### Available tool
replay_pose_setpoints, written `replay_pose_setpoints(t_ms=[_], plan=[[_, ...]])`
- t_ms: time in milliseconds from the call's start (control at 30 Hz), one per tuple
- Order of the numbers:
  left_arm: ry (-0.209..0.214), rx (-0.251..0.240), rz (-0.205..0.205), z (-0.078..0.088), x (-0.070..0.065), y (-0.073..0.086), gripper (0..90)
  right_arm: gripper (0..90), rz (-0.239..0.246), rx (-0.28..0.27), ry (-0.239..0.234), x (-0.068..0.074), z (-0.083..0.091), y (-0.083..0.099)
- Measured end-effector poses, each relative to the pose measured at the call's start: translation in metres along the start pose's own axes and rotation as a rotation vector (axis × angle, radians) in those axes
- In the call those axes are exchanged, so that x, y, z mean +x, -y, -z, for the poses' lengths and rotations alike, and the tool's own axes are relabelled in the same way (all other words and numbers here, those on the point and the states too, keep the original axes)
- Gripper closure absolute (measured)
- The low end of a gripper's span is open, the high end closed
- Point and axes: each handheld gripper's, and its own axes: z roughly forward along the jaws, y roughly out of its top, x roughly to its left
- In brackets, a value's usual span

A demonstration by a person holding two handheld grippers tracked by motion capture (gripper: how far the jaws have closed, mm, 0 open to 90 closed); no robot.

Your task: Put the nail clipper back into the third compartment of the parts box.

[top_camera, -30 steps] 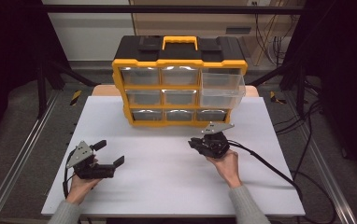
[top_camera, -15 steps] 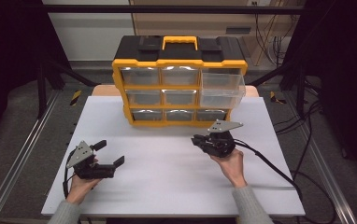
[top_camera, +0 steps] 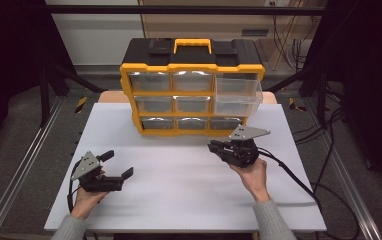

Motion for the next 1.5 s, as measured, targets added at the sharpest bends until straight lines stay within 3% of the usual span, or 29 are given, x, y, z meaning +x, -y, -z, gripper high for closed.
replay_pose_setpoints(t_ms=[933, 1500], plan=[[0.0, 0.005, 0.0, -0.001, 0.0, 0.001, 1.8, 79.6, 0.017, -0.081, 0.011, 0.004, 0.033, -0.032], [0.0, 0.008, -0.002, -0.001, 0.0, 0.001, 1.8, 79.6, 0.036, -0.097, 0.017, 0.008, 0.047, -0.056]])
